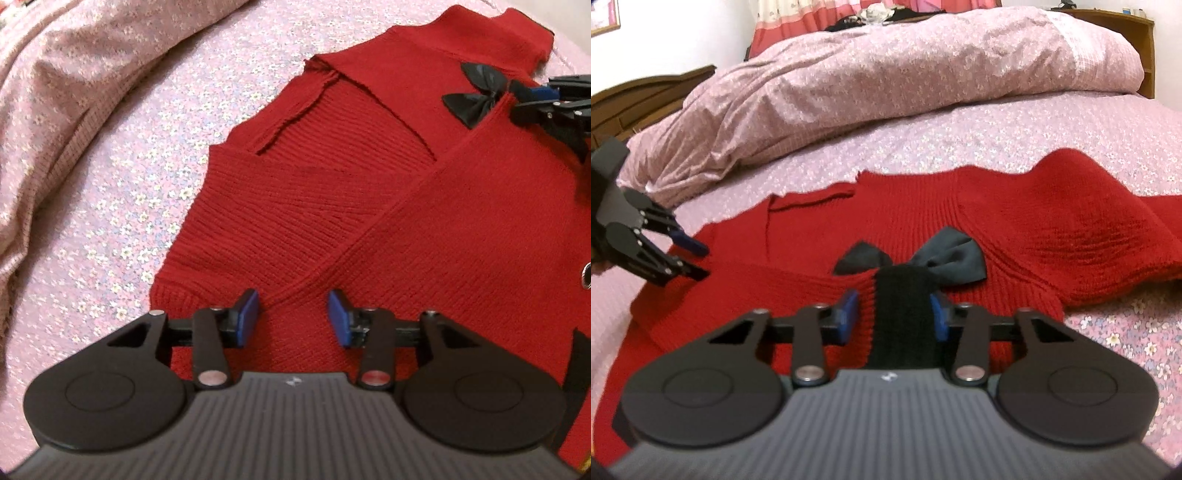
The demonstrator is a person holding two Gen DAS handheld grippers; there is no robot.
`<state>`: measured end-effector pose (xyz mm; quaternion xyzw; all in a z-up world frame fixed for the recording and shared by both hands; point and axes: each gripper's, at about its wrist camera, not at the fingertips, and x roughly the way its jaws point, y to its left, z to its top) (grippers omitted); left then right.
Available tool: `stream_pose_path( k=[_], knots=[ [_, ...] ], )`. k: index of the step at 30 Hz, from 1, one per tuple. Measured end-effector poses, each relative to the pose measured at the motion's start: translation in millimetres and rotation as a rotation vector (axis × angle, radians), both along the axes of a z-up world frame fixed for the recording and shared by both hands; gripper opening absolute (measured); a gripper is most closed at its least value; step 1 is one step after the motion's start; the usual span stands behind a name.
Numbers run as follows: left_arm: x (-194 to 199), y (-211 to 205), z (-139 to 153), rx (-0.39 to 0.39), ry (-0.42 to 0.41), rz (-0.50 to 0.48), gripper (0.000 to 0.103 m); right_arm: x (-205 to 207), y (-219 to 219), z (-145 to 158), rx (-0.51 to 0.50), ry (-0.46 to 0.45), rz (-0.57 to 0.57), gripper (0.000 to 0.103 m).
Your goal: Fold small clothes
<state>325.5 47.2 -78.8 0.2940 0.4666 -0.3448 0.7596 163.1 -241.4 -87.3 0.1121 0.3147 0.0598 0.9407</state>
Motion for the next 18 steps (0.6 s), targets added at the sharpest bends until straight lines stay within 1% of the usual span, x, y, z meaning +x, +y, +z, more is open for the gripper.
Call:
stream_pose_path(
  k=[1, 2, 3, 5, 7, 10, 12, 13, 15, 17, 18],
  knots=[
    [0.5, 1.2, 1.3, -0.011, 0.016, 0.017, 0.043, -0.9, -0.3, 1.9, 0.003, -0.008, -0.002, 0.028],
    [0.4, 1.8, 1.4, -0.022, 0.025, 0.024, 0.036, -2.9, -0.2, 4.7, 0.01, -0.021, -0.001, 0.027],
    [-1.6, 3.1, 2.2, -0.034, 0.026, 0.028, 0.032, -4.6, 0.5, 7.3, 0.01, -0.031, 0.002, 0.025],
    [-11.4, 4.8, 4.2, -0.06, 0.005, 0.041, 0.018, -8.6, 4.2, 13.7, -0.018, -0.048, 0.002, 0.024],
    [-24.0, 8.9, 6.6, -0.088, -0.037, 0.066, 0.013, -12.5, 8.9, 18.7, -0.057, -0.051, -0.006, 0.024],
    [-42.7, 20.0, 10.1, -0.157, -0.112, 0.149, 0.009, -20.5, 16.4, 24.8, -0.097, -0.085, 0.004, 0.024],
    [-50.0, 30.2, 16.8, -0.234, -0.161, 0.232, 0.009, -24.0, 22.0, 30.0, -0.129, -0.125, 0.019, 0.022],
    [-51.9, 37.1, 22.1, -0.293, -0.175, 0.283, 0.007, -24.7, 24.5, 33.1, -0.146, -0.14, 0.022, 0.02],
    [-53.4, 45.4, 33.5, -0.359, -0.215, 0.355, 0.006, -22.5, 26.8, 41.6, -0.158, -0.173, 0.026, 0.019],
    [-49.0, 48.7, 43.9, -0.406, -0.232, 0.388, 0.006, -16.8, 26.8, 49.9, -0.163, -0.197, 0.022, 0.019],
    [-47.2, 47.5, 47.8, -0.414, -0.241, 0.388, 0.005, -12.0, 25.2, 54.8, -0.165, -0.205, 0.02, 0.018]
  ],
)
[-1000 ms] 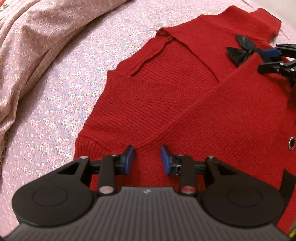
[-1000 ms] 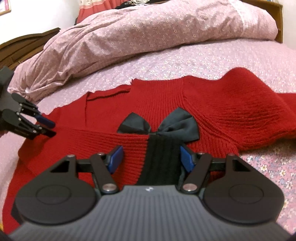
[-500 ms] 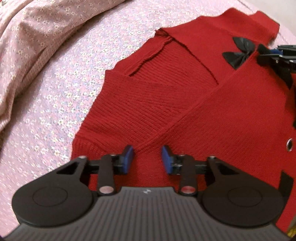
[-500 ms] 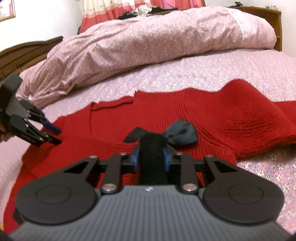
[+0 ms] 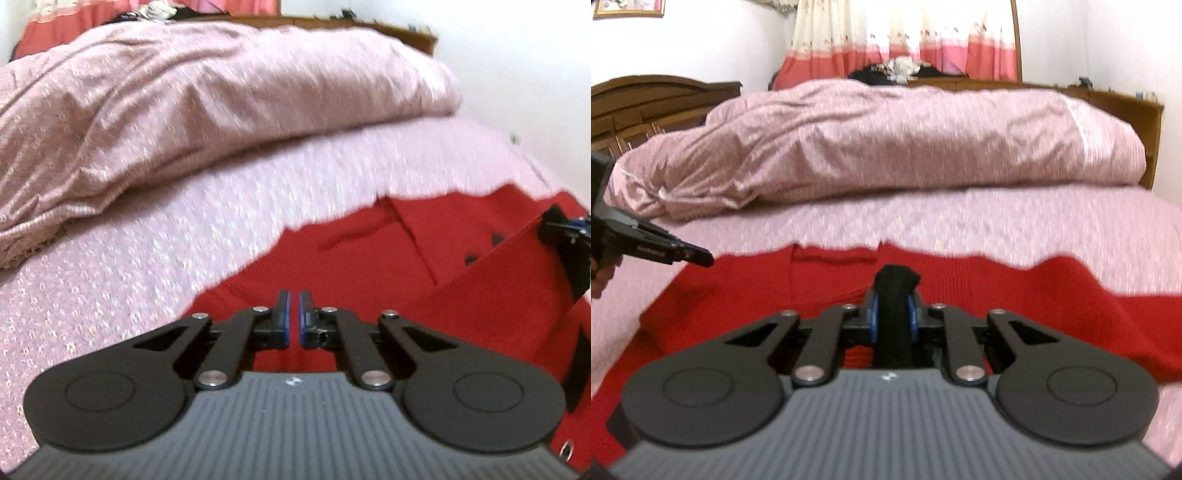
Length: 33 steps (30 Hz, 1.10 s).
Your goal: Fold small clothes
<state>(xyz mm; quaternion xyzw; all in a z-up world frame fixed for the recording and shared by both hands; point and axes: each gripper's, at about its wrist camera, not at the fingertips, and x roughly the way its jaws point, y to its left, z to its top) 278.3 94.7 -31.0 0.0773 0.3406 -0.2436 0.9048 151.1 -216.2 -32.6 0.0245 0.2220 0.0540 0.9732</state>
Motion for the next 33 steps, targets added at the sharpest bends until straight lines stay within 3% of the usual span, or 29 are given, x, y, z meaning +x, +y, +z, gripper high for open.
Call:
stream_pose_path(
  k=[8, 11, 17, 20, 24, 26, 28, 33],
  knots=[
    [7.3, -14.1, 6.0, 0.052, -0.056, 0.071, 0.006, 53.6, -19.2, 13.1, -0.057, -0.033, -0.076, 0.018],
    [0.9, -19.6, -4.5, 0.072, -0.053, 0.049, 0.006, 78.0, -30.2, -0.3, -0.038, 0.033, -0.066, 0.018],
    [-2.1, -38.2, -45.5, 0.29, 0.044, 0.046, 0.007, 109.6, -32.7, -53.7, -0.021, 0.205, -0.037, 0.019],
    [-4.3, -32.9, -58.8, 0.35, 0.017, 0.072, 0.007, 105.4, -32.2, -55.8, 0.011, 0.188, -0.044, 0.019],
    [3.5, -24.6, -55.5, 0.329, 0.045, 0.148, 0.008, 102.3, -27.4, -45.2, -0.008, 0.15, -0.006, 0.02],
    [7.0, -22.6, -56.1, 0.369, 0.037, 0.202, 0.008, 105.5, -23.4, -42.8, -0.069, 0.141, -0.018, 0.02],
    [10.2, -17.5, -59.9, 0.393, 0.041, 0.236, 0.008, 113.6, -27.1, -47.3, -0.079, 0.187, -0.017, 0.022],
    [-2.4, -14.1, -49.6, 0.369, 0.01, 0.205, 0.008, 113.0, -49.8, -52.9, 0.053, 0.217, -0.031, 0.023]
  ],
)
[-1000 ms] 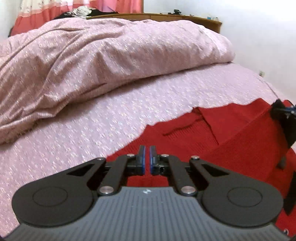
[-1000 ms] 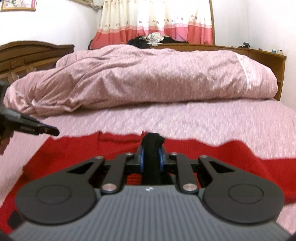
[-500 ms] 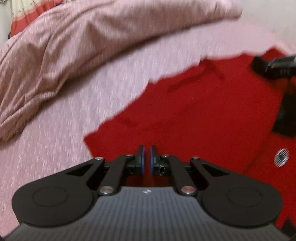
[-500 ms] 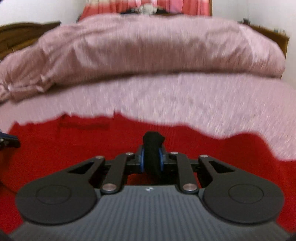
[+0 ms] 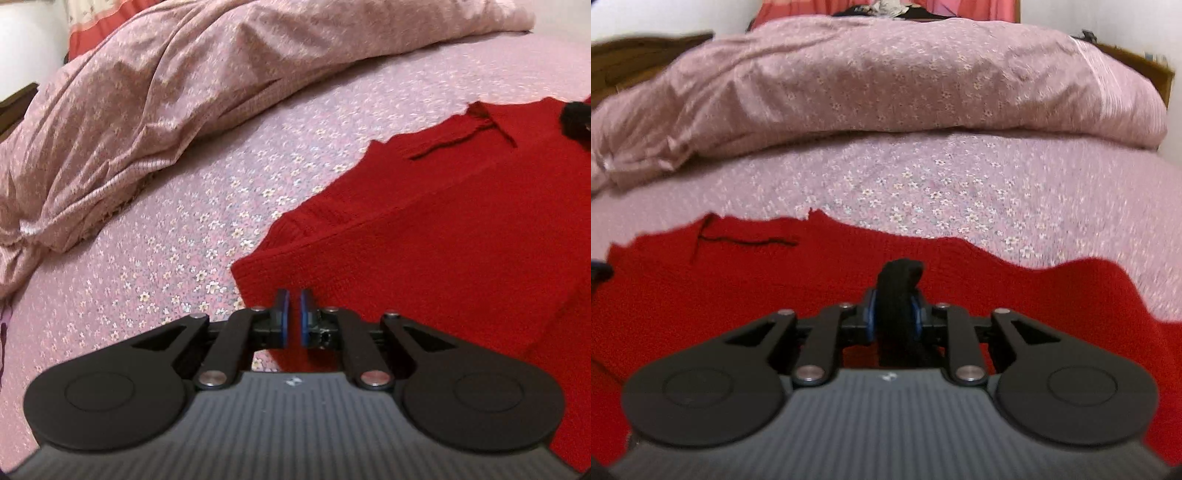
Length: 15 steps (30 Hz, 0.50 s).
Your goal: Fold small clothes
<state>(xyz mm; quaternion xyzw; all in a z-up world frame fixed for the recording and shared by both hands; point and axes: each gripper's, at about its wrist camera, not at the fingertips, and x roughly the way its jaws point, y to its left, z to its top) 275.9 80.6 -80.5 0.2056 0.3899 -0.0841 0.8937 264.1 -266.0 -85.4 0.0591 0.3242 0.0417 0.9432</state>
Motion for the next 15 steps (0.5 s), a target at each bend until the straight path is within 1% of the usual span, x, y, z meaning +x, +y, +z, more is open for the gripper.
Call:
stream_pose_path(
  k=[2, 5, 7, 11, 13, 15],
  knots=[
    [-4.3, 2.2, 6.7, -0.032, 0.01, 0.015, 0.008, -4.5, -10.0, 4.0, 0.084, 0.006, -0.024, 0.024],
    [-11.5, 9.5, 21.4, -0.138, 0.015, 0.058, 0.008, -17.4, -20.4, 14.8, 0.14, -0.01, -0.057, 0.03],
    [-20.6, 13.3, 33.6, -0.224, 0.001, 0.072, 0.008, -28.9, -23.9, 23.8, 0.137, -0.041, -0.067, 0.031],
    [-40.5, 7.8, 45.7, -0.336, -0.023, 0.08, 0.008, -48.7, -21.2, 36.4, 0.128, -0.07, -0.05, 0.032],
    [-47.3, 0.3, 43.5, -0.364, -0.015, 0.074, 0.008, -57.2, -15.1, 38.5, 0.117, -0.075, -0.017, 0.032],
    [-51.8, -8.8, 36.0, -0.367, 0.006, 0.065, 0.008, -63.9, -7.5, 36.2, 0.117, -0.068, 0.023, 0.032]
  ],
)
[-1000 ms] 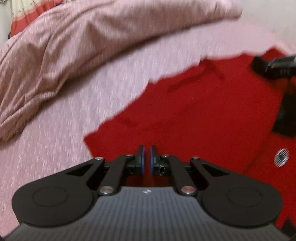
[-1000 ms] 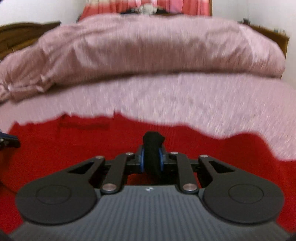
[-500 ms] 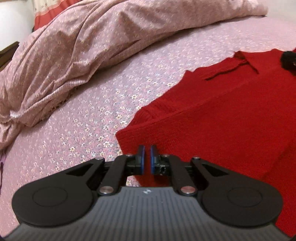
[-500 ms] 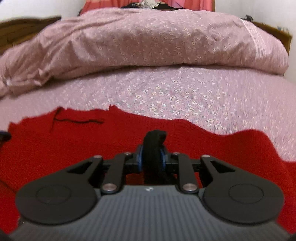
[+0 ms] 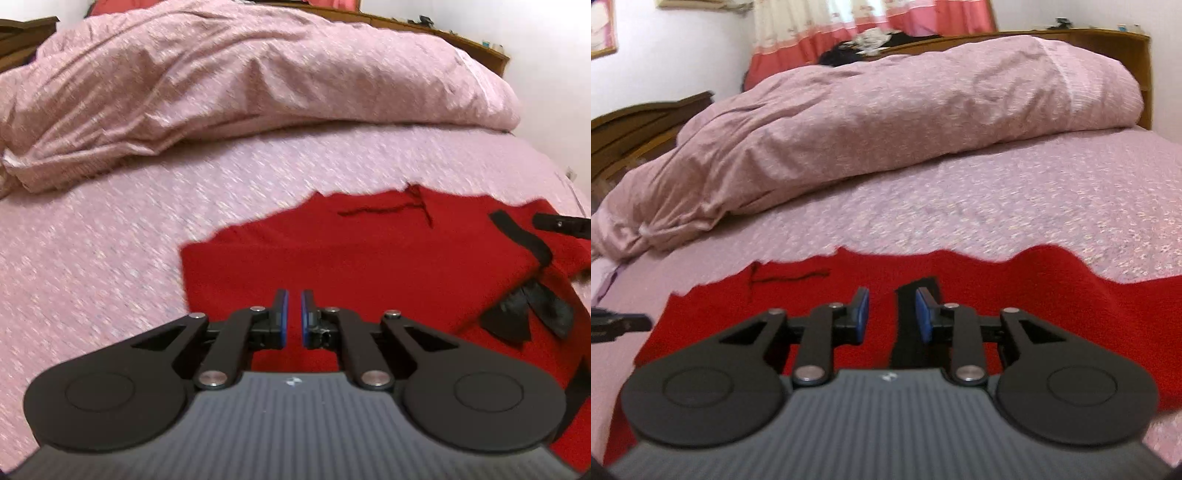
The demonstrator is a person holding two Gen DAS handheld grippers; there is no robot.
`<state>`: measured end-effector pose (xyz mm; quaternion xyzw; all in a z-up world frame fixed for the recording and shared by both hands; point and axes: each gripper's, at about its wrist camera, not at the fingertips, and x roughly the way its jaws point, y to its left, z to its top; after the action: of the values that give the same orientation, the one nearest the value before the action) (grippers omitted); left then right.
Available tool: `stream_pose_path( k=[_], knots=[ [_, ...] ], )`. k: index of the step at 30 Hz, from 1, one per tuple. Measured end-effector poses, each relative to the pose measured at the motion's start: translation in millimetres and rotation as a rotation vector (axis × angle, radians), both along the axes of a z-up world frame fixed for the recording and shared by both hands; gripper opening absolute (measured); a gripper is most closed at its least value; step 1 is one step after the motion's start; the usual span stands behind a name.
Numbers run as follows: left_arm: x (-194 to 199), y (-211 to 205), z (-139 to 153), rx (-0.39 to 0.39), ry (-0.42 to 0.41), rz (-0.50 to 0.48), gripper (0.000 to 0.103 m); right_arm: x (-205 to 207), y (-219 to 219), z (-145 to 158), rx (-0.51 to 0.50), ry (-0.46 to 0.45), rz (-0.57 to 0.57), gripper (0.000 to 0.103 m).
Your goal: Fold small clothes
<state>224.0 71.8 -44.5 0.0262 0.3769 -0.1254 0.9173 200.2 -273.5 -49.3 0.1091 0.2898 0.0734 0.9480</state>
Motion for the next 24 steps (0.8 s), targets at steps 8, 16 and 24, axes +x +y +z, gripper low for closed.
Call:
stream_pose_path(
  k=[8, 16, 24],
  knots=[
    [3.1, -5.5, -37.4, -0.051, 0.073, 0.08, 0.008, 2.7, 4.6, -44.1, 0.043, 0.058, -0.005, 0.029],
    [-7.0, -6.5, -31.4, -0.091, 0.068, 0.123, 0.009, -7.6, -8.1, -42.6, 0.209, 0.04, -0.017, 0.046],
    [-34.0, -24.5, -16.1, -0.104, 0.042, 0.089, 0.067, -47.6, -27.7, -20.8, 0.206, 0.0, -0.078, 0.057]
  ],
)
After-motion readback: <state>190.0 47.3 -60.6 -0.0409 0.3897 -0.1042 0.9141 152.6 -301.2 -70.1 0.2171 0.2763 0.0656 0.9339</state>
